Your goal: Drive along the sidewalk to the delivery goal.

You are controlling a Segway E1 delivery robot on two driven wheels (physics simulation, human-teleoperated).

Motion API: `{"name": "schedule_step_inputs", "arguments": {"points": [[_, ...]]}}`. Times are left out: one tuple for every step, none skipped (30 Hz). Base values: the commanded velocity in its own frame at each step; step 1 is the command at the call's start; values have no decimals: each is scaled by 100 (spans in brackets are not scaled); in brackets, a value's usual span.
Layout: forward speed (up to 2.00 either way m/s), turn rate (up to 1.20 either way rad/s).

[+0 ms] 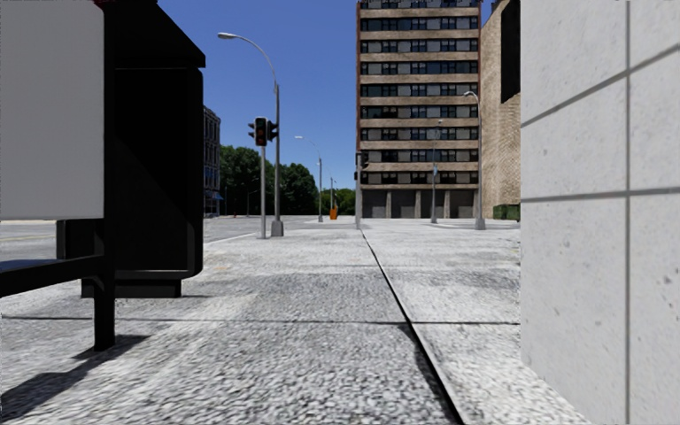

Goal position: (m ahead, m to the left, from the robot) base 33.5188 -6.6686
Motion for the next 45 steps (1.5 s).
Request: {"name": "schedule_step_inputs", "arguments": {"points": [[200, -62], [200, -12], [200, -12], [200, 0], [200, 0], [200, 0], [200, 0], [200, 0], [200, 0], [200, 0], [200, 0], [200, 0], [200, 0], [200, 0], [200, 0], [200, 0], [200, 0], [200, 0], [200, 0], [200, 0], [200, 0], [200, 0], [200, 0], [200, 0], [200, 0], [200, 0], [200, 0], [200, 0], [200, 0], [200, 0], [200, 0], [200, 0], [200, 0], [200, 0], [200, 0], [200, 0], [200, 0], [200, 0], [200, 0], [200, -21], [200, -21], [200, -41], [200, -55], [200, -58], [200, -59]]}}
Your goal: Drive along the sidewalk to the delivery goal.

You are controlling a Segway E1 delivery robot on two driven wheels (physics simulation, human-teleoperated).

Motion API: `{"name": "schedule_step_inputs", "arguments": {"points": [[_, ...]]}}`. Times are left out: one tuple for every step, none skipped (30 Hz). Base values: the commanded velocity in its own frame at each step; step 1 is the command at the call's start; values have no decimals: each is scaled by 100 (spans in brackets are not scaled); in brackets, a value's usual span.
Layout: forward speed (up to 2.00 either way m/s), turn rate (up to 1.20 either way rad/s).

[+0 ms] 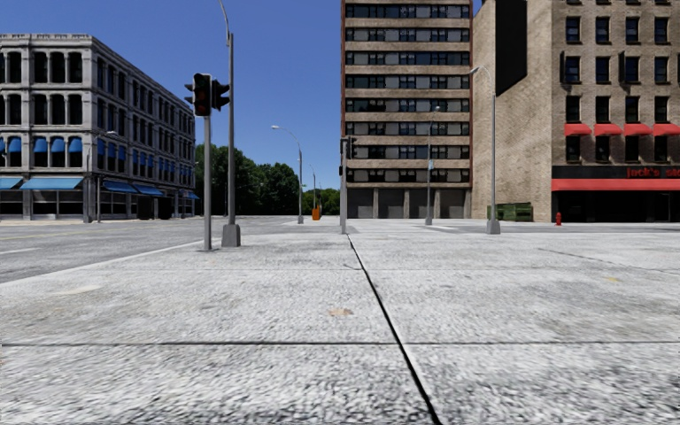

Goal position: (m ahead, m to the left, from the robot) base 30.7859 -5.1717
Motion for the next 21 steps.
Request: {"name": "schedule_step_inputs", "arguments": {"points": [[200, -59], [200, -59], [200, -59], [200, -59], [200, -59], [200, -59], [200, -59], [200, -50], [200, -6], [200, 0], [200, 0], [200, 0], [200, 0], [200, 0], [200, 0], [200, 0], [200, 0], [200, 0], [200, 0], [200, 0], [200, 0]]}}
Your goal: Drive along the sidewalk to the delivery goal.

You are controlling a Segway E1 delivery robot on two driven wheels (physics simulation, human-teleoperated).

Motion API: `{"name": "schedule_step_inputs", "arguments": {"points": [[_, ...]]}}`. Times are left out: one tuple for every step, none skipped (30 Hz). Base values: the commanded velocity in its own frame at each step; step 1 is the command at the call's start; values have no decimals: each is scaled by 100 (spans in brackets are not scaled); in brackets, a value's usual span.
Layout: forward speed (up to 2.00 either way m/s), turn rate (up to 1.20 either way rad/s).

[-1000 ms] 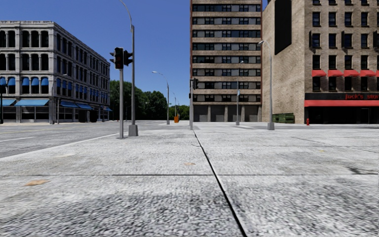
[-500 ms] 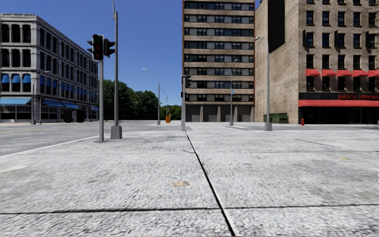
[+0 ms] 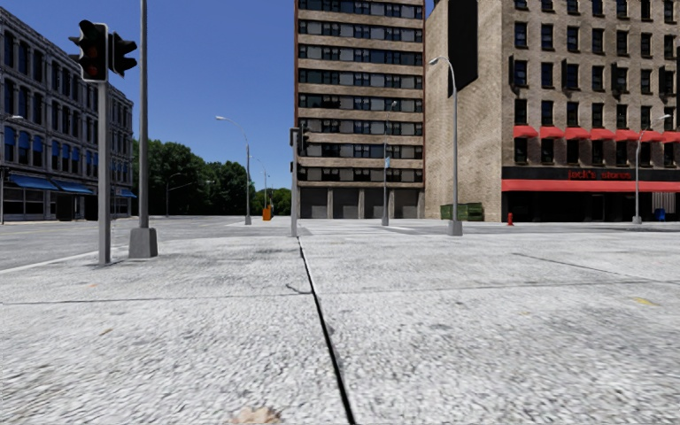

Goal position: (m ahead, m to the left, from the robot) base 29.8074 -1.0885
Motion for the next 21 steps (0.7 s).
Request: {"name": "schedule_step_inputs", "arguments": {"points": [[200, 0], [200, 0], [200, 0], [200, 0], [200, 0], [200, 0], [200, 0], [200, -41], [200, -66], [200, -90], [200, -90], [200, -100], [200, -102], [200, -101], [200, -101], [200, -57], [200, -8], [200, 0], [200, 0], [200, 0], [200, 0]]}}
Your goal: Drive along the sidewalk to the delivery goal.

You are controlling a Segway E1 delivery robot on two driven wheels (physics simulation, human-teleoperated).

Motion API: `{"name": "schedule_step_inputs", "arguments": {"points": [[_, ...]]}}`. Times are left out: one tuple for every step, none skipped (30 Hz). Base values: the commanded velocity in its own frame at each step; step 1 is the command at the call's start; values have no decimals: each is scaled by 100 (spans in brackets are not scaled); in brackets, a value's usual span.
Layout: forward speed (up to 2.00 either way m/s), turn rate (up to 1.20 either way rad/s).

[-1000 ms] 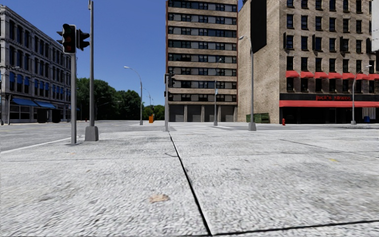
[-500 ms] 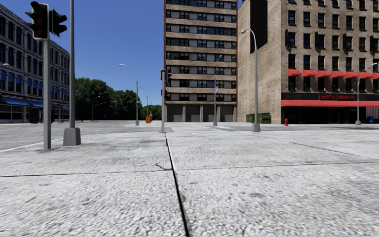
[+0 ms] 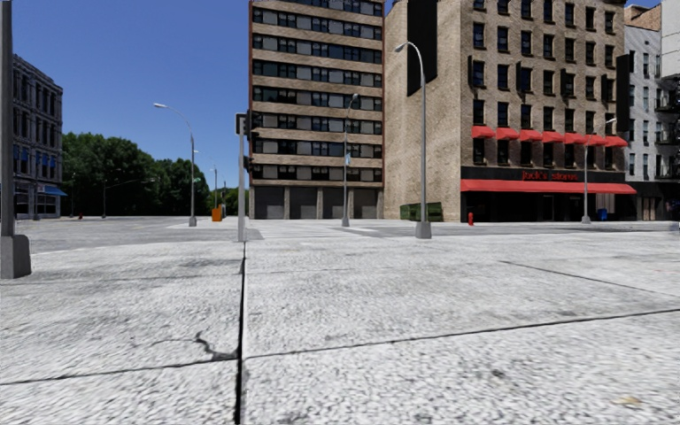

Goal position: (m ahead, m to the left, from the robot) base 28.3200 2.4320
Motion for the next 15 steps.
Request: {"name": "schedule_step_inputs", "arguments": {"points": [[200, 0], [200, 0], [200, 0], [200, 0], [200, 0], [200, 0], [200, 0], [200, 0], [200, 0], [200, 0], [200, 0], [200, 0], [200, 0], [200, 0], [200, 0]]}}
